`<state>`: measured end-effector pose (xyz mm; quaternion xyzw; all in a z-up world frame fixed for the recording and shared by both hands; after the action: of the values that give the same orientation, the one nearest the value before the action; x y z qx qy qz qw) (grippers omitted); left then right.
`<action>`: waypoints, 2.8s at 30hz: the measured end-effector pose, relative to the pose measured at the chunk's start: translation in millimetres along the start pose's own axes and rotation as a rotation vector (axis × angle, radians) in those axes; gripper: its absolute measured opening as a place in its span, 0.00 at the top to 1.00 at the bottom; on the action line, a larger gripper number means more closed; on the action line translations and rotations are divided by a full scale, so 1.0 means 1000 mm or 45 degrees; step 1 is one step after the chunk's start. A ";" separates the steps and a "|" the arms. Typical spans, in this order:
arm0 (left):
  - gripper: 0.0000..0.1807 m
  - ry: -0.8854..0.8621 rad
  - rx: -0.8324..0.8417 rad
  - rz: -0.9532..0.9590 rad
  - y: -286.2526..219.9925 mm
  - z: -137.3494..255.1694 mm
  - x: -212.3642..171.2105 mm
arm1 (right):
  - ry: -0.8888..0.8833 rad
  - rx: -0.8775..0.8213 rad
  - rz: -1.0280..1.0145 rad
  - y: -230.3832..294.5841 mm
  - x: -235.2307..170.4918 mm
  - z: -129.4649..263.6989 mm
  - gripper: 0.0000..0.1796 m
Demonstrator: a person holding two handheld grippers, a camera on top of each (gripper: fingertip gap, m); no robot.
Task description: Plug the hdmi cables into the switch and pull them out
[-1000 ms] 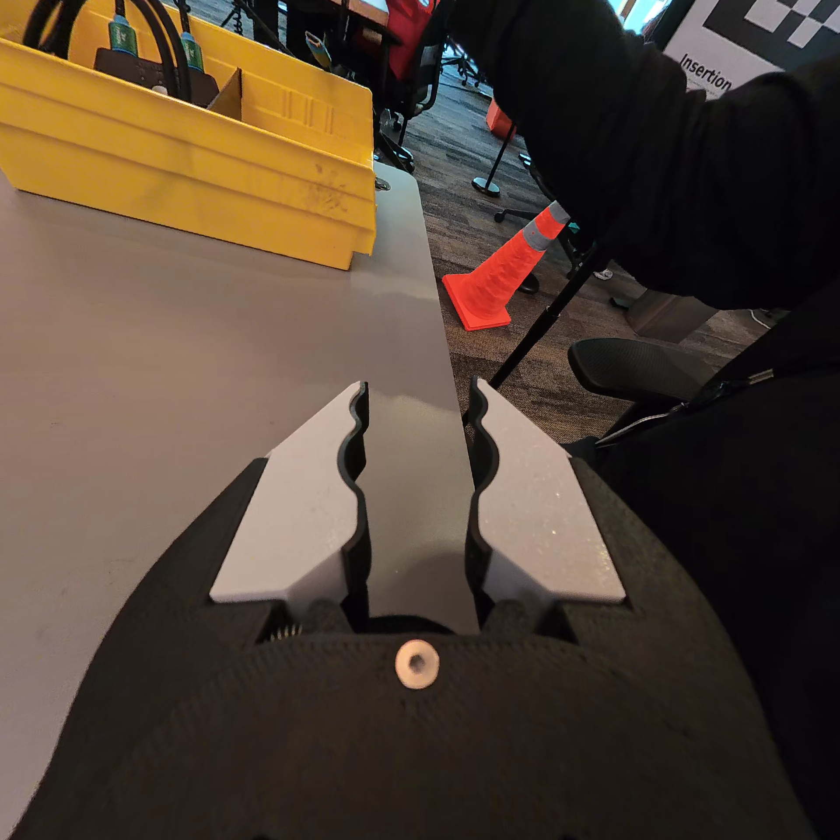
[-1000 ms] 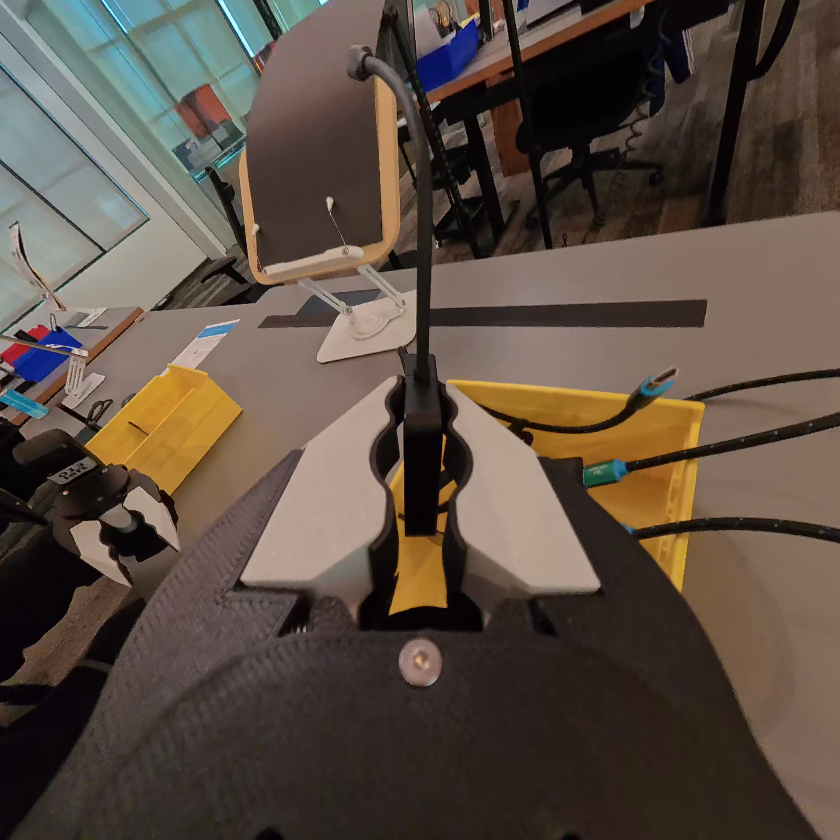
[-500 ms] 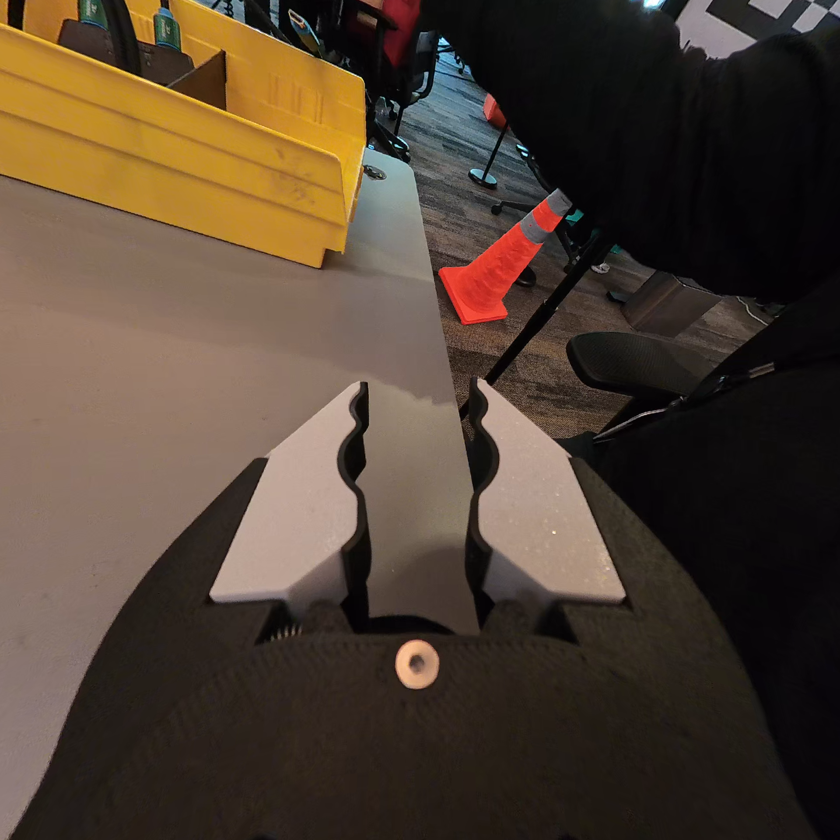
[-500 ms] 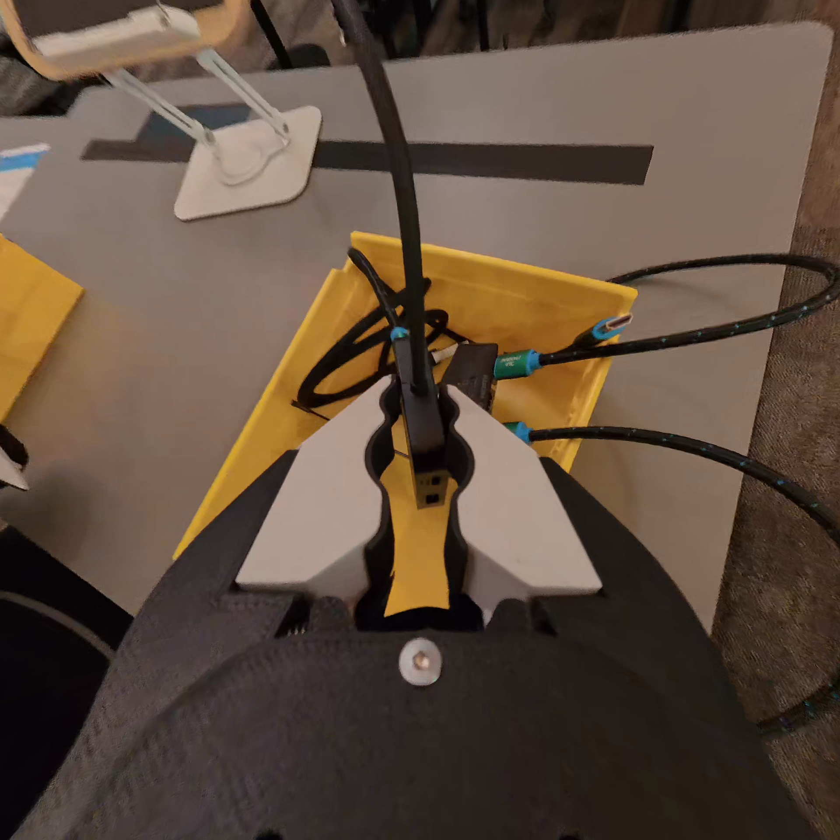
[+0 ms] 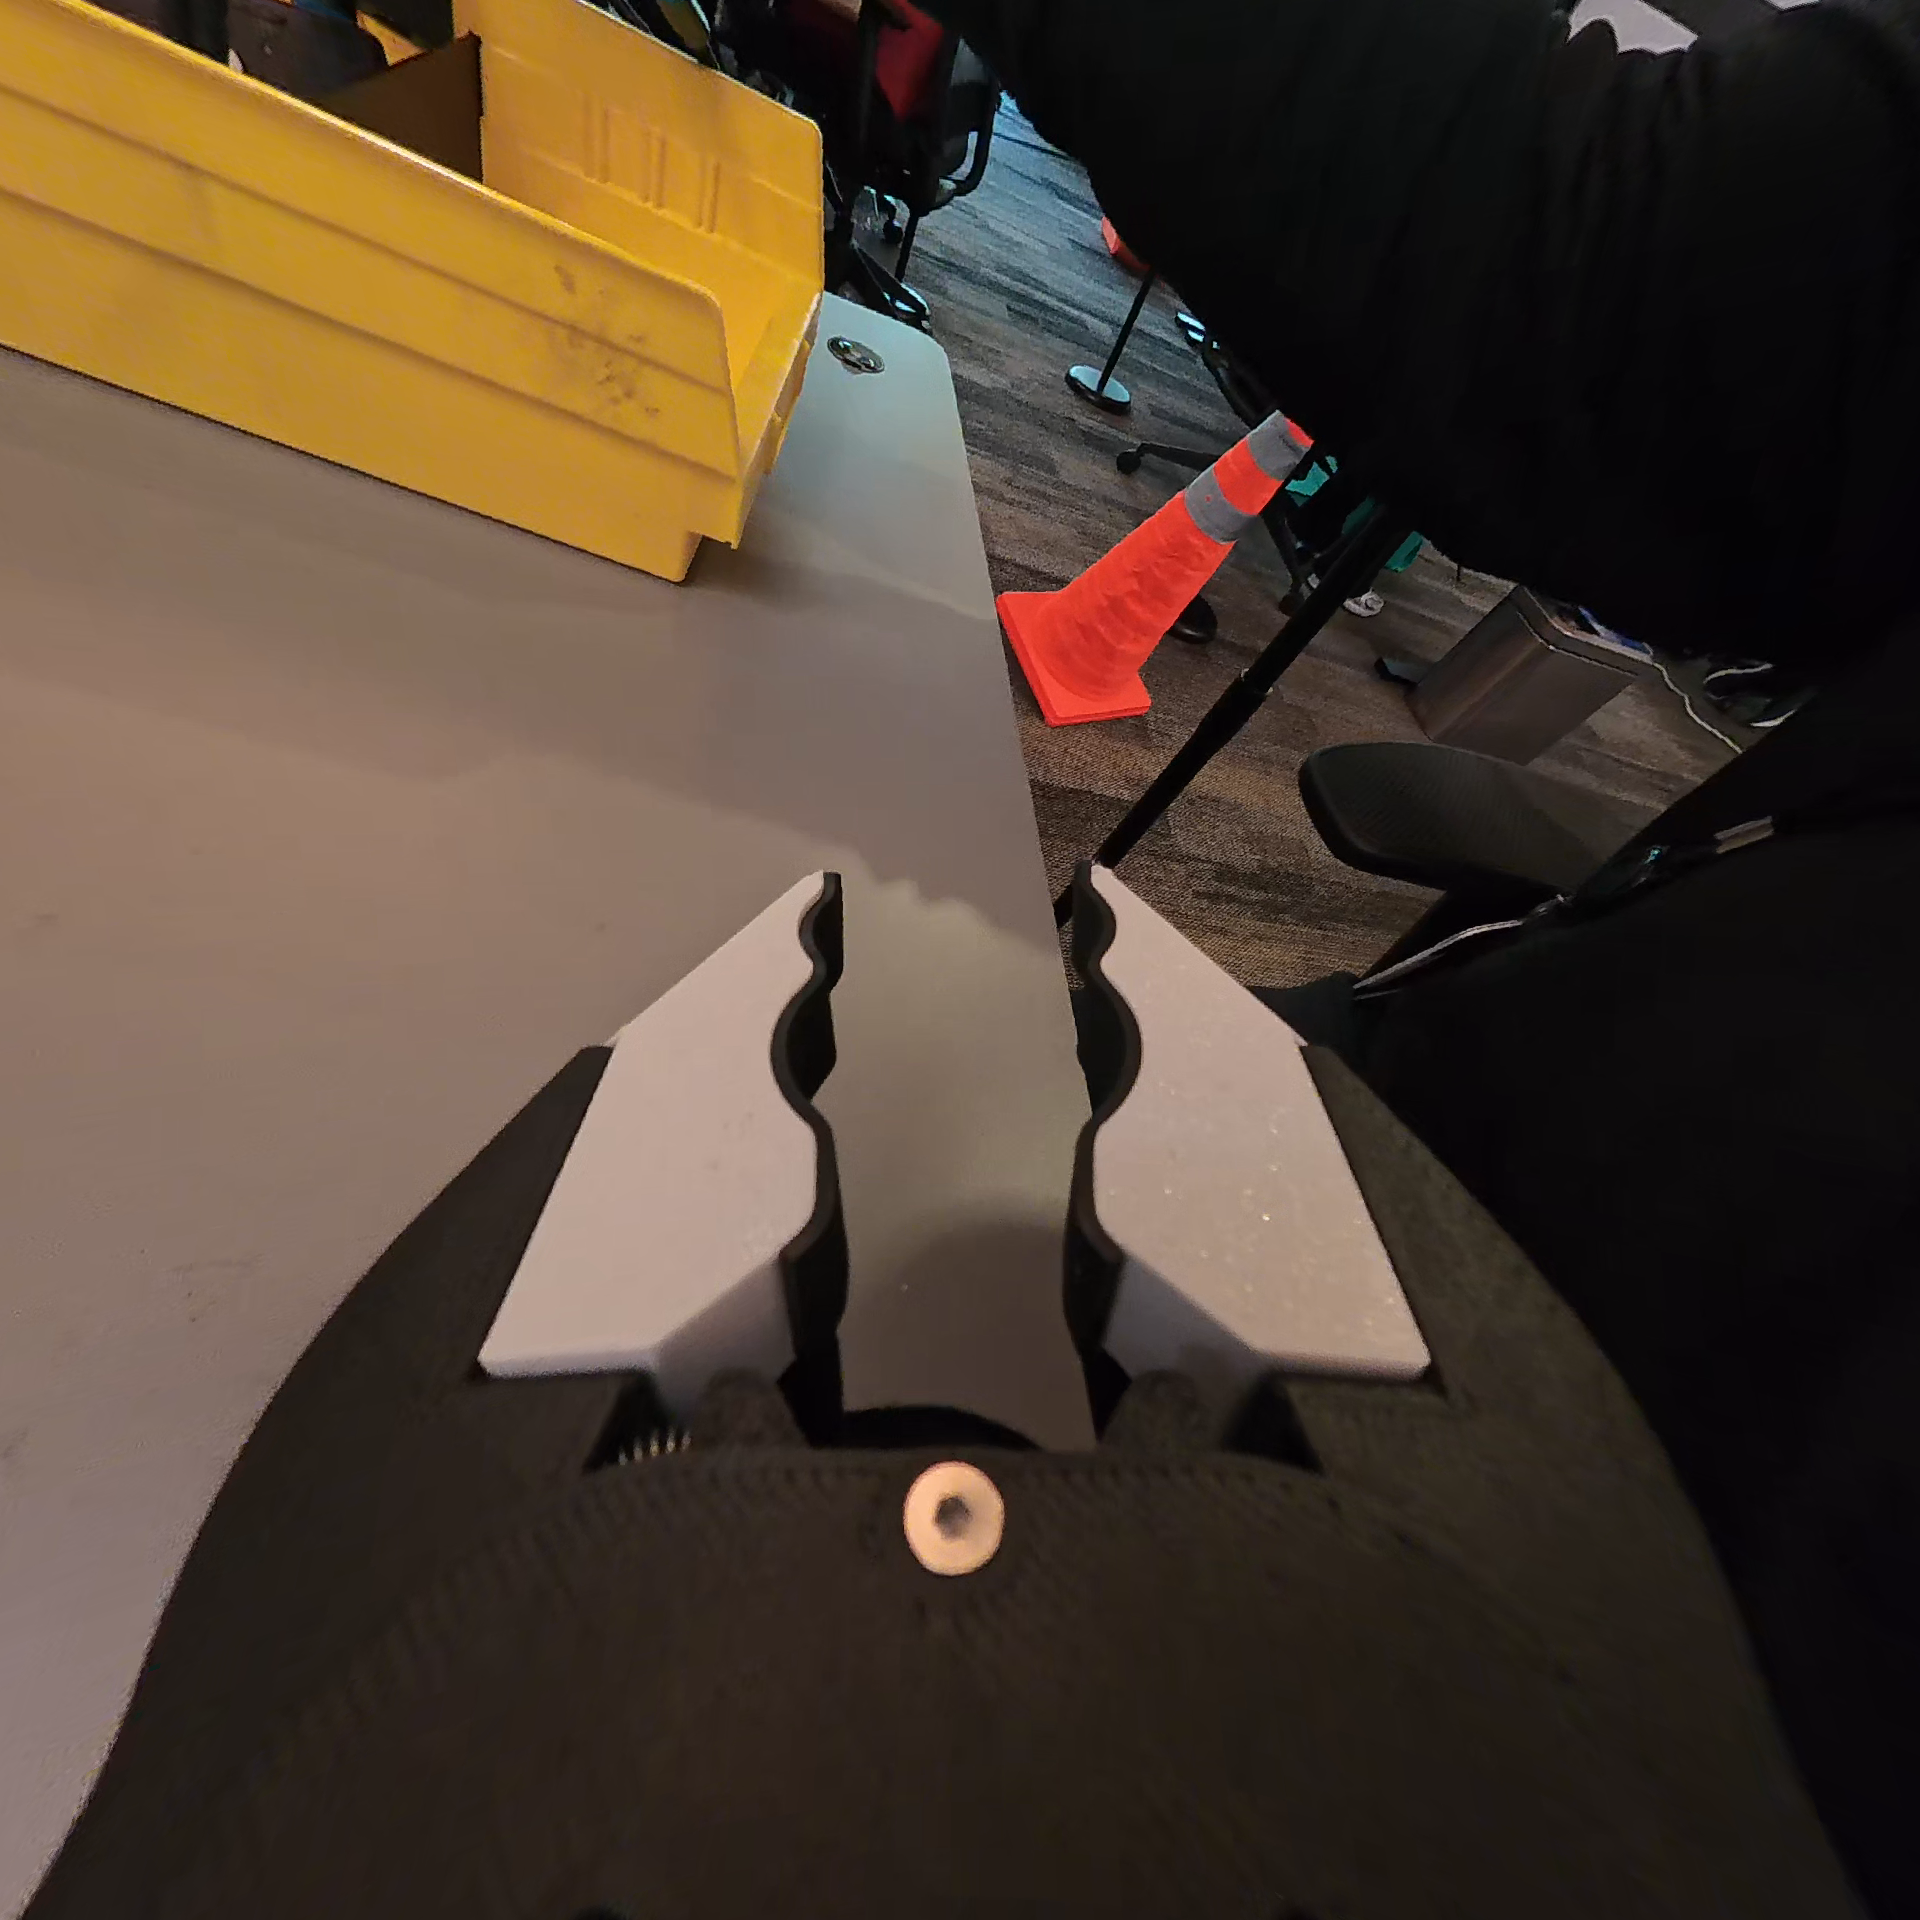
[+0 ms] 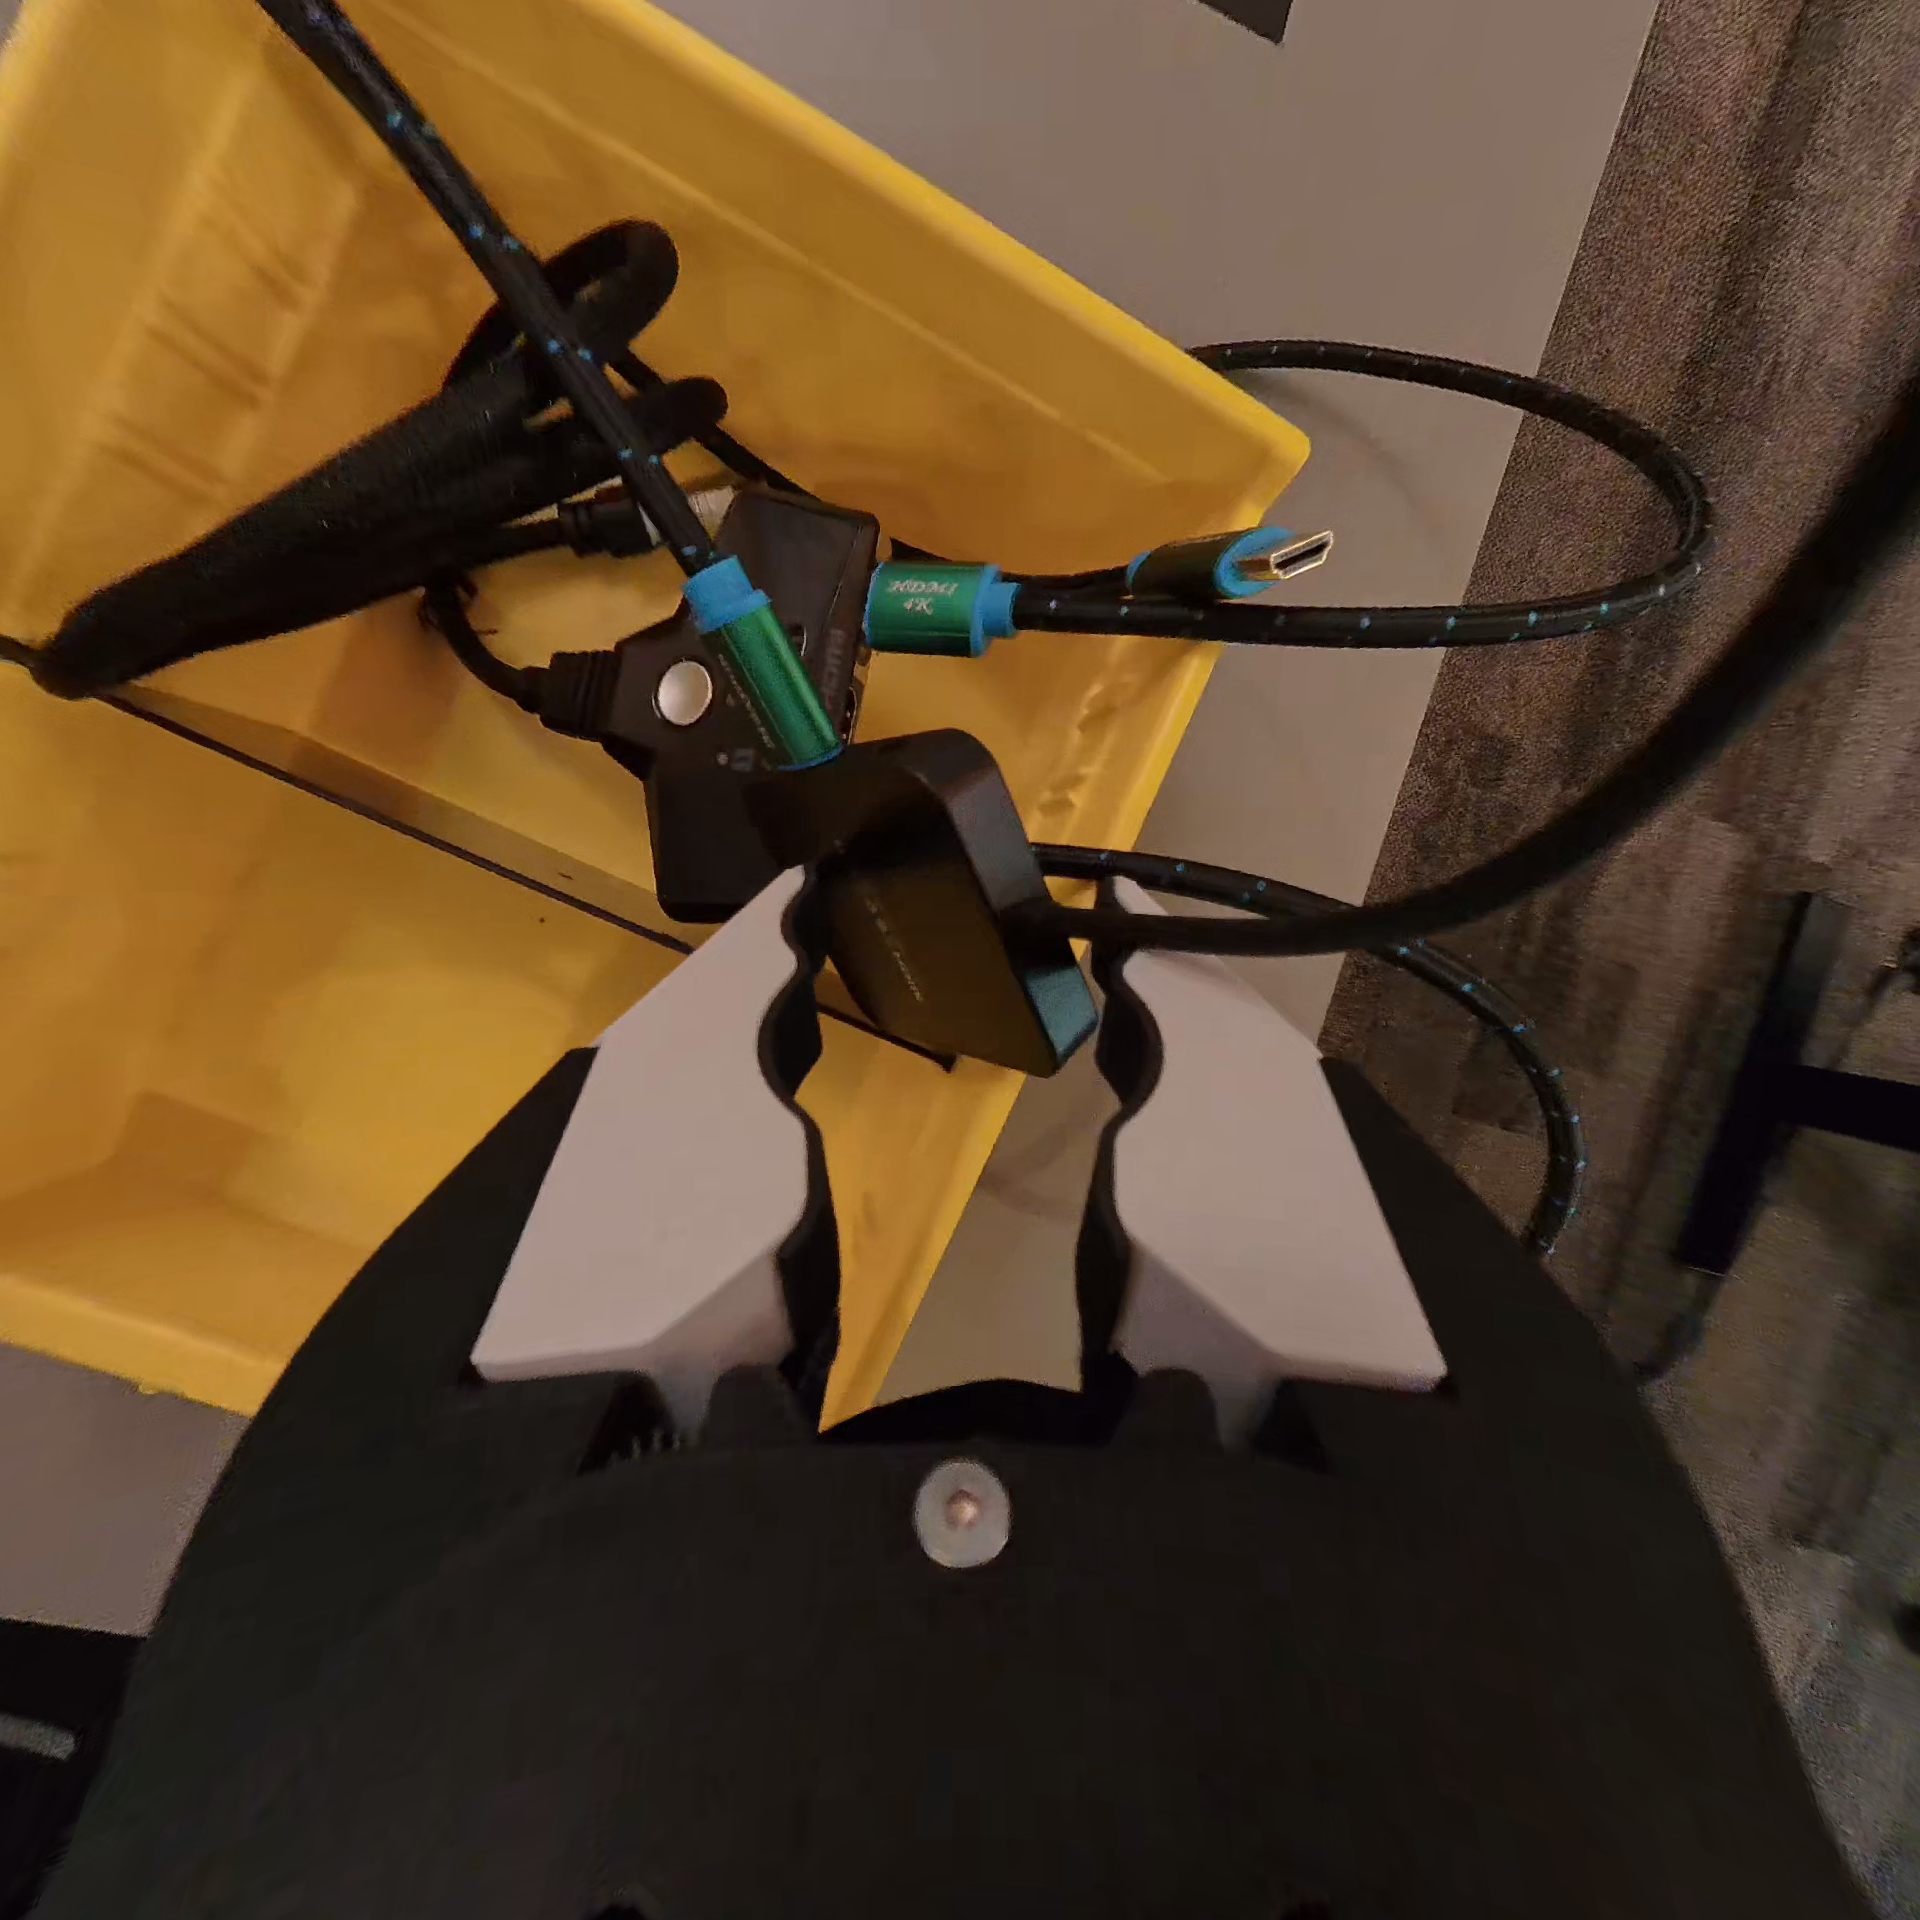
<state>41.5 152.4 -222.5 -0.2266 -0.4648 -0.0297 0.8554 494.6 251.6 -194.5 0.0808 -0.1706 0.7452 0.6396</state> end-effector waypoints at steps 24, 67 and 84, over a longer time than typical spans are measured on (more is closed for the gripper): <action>0.75 -0.021 0.180 -0.096 -0.004 0.027 0.027 | -0.296 -0.126 0.029 0.001 -0.021 0.073 0.68; 0.76 -0.181 1.859 0.888 -0.007 0.401 -0.273 | -0.604 -0.055 -0.190 0.050 -0.114 -0.006 0.87; 0.99 -0.225 1.737 0.819 -0.007 0.390 -0.266 | -0.625 -0.006 -0.162 0.077 -0.087 -0.012 0.92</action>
<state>-415.6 265.4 -253.5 0.2270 -0.3580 0.5334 0.7320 434.5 165.9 -246.4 0.2683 -0.3170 0.6612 0.6248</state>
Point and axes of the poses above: each gripper's, where its closed fingertips meet, z back along the fingers, x out of its top, y = z × x across the jaws, the point moved 4 cm from there along z, back along the fingers, and after that the axes turned 8 degrees about y, right-handed, at the moved point
